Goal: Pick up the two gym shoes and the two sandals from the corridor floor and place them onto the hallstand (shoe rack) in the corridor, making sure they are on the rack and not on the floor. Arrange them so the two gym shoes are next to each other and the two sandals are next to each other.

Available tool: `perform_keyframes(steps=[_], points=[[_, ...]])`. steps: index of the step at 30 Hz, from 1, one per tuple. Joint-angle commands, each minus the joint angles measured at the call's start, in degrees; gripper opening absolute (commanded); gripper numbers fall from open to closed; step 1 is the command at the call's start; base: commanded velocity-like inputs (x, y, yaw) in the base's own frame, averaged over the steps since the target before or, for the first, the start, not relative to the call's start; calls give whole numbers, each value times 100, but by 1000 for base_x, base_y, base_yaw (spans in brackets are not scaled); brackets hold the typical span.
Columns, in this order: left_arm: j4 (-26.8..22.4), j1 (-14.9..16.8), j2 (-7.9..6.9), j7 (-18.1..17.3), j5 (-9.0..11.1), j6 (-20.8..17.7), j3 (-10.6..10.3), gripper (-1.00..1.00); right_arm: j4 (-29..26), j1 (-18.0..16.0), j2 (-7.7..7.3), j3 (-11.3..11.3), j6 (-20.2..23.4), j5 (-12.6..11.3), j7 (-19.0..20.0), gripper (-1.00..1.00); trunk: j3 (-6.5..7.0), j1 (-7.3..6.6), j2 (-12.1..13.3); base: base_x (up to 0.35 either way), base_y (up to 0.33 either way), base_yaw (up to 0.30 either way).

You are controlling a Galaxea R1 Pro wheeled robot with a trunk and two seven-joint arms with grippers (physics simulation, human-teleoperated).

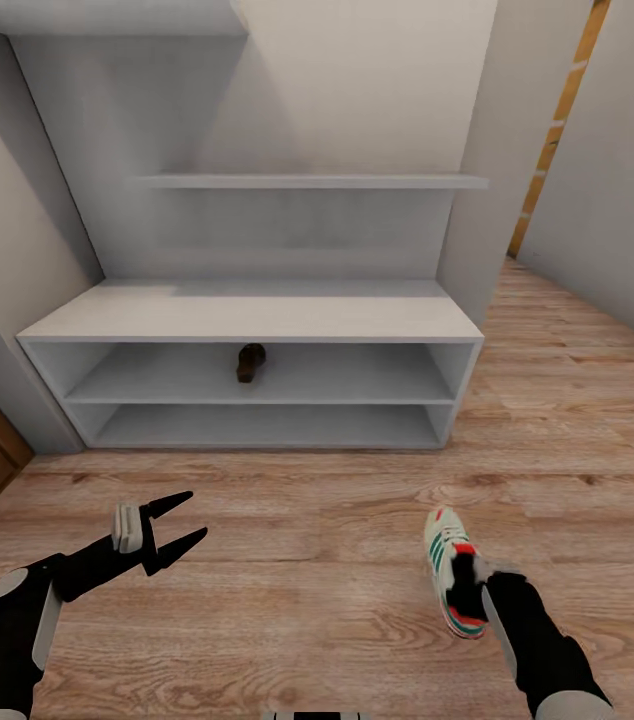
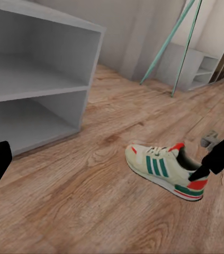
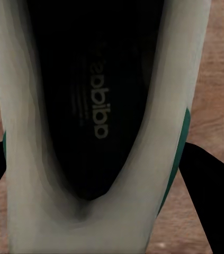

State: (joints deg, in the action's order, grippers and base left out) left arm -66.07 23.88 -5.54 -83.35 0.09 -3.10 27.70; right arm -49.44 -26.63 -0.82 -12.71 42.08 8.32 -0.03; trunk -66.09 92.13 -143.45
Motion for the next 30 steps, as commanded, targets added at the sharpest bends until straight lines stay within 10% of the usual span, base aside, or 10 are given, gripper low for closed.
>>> perform_keyframes(steps=[1, 12, 20, 30], points=[[-1, 3, 0, -23, 1, -33, 6, 100, -6, -20, 39, 12, 222, 75, 0, -100, -5, -1, -2, 0, 0, 0], [-3, 3, 0, -23, -8, -33, -1, 100, -18, -1740, 329, 40, 607, 126, -48, -100, -5, -1, -2, 0, 0, 0], [-3, 3, -14, -45, -8, -33, -2, 100, -46, -1924, 341, 48, 571, 133, -47, -100, -5, -1, -2, 0, 0, 0], [-3, 3, -25, -50, -9, -33, 8, 100, 692, -1932, 343, 54, -1854, 126, -44, -100, -5, -1, -2, 0, 0, 0]])
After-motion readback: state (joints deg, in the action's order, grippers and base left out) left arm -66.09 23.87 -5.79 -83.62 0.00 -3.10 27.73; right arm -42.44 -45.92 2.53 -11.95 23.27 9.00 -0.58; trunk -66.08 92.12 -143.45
